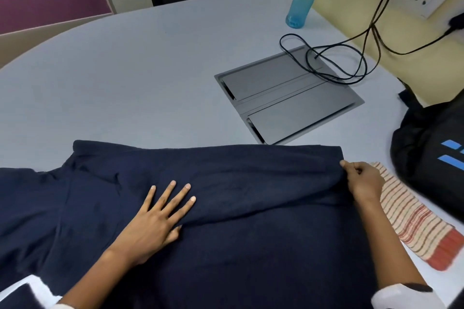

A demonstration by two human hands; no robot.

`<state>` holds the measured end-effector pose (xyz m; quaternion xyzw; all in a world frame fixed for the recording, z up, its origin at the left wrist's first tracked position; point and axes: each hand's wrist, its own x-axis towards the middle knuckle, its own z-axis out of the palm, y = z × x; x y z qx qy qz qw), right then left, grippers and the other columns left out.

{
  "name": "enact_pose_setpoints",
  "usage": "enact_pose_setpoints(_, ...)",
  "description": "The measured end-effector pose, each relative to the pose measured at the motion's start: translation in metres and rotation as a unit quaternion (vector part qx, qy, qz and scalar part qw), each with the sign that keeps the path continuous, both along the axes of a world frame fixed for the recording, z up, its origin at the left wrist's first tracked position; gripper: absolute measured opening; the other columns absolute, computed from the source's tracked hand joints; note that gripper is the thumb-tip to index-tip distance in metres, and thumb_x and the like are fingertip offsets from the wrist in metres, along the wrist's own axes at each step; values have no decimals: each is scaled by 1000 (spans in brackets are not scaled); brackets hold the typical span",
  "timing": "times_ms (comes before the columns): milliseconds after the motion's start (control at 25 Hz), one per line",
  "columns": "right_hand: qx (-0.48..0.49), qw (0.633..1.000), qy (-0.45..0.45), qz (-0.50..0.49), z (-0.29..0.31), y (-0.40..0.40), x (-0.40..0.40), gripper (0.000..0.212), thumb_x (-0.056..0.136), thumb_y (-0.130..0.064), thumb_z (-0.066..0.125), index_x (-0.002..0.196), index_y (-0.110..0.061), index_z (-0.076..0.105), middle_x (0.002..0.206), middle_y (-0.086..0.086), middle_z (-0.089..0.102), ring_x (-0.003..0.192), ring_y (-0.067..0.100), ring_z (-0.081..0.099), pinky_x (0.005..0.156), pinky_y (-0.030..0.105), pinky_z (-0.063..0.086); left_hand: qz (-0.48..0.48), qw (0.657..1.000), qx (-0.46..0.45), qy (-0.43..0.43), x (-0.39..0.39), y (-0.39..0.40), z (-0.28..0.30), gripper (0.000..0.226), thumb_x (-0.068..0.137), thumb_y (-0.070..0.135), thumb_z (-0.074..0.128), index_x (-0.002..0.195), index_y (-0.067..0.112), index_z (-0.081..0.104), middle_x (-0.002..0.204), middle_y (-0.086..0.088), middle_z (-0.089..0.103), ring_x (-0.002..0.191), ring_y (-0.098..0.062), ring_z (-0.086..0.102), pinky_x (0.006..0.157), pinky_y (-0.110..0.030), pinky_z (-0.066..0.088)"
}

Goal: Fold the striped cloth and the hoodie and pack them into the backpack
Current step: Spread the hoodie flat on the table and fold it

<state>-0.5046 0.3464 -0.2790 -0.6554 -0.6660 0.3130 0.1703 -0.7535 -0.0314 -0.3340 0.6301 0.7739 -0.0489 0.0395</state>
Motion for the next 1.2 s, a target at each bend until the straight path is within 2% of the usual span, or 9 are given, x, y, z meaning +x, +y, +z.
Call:
enact_pose_setpoints(160,-122,984,128,-22,-3,1,8,15,88,-28,67,86,-13,64,94,3,66,92,22,60,76,31,47,3,1000,10,-4,0,-9,1,55,99,47,10,147,30,28,157,0,22,144,-26,17,107,-51,21)
enact_pose_setpoints(280,-160,968,195,5,3,1,-7,19,85,-31,70,99,-19,65,100,-7,63,92,12,58,76,25,45,22,999,11,-31,5,-9,7,61,95,63,19,147,34,29,157,1,23,145,-23,15,108,-50,17)
enact_pose_setpoints(520,-76,991,109,-28,-9,6,-22,26,80,-6,71,105,-10,65,87,6,66,99,29,63,80,30,44,218,962,133,-97,-23,26,15,72,90,67,22,142,21,41,153,-8,28,145,-21,13,118,-40,7)
enact_pose_setpoints(600,33,998,-28,35,-13,-4,-29,31,85,-7,65,115,-5,59,108,16,61,109,36,55,88,36,42,306,935,151,-97,-37,29,12,81,86,70,20,144,15,37,155,-11,22,146,-24,8,119,-40,4)
enact_pose_setpoints(680,197,964,-117,135,-20,-26,-46,37,88,-8,59,124,0,54,127,23,50,118,39,44,101,46,35,354,920,146,-84,-49,27,9,86,85,70,18,145,10,33,156,-13,18,146,-26,3,118,-36,-4)
enact_pose_setpoints(800,283,903,-87,311,-39,-94,-95,40,91,-13,50,126,4,54,138,25,47,128,38,40,109,47,31,384,909,123,-103,-63,19,2,87,87,73,20,149,12,19,158,-11,7,146,-22,-3,117,-33,-10)
enact_pose_setpoints(960,212,809,9,549,-54,-220,-163,60,94,-40,41,139,-1,43,153,17,31,144,29,21,117,41,16,367,906,114,-177,-83,-5,-8,65,93,54,15,150,24,6,159,-1,-2,145,-14,-8,119,-36,-4)
enact_pose_setpoints(1080,230,751,-2,619,-53,-279,-172,54,86,-62,47,111,-15,59,129,8,55,119,24,48,104,40,37,369,902,110,-195,-107,-18,-11,61,97,49,12,150,20,4,158,3,-4,143,-9,-10,116,-32,-9)
enact_pose_setpoints(1200,203,774,-23,600,-53,-302,-153,33,81,-56,54,89,-24,53,90,-6,53,81,14,48,77,31,44,399,889,104,-198,-123,-20,-11,58,99,36,20,150,12,6,156,6,-5,140,-6,-12,115,-30,-10)
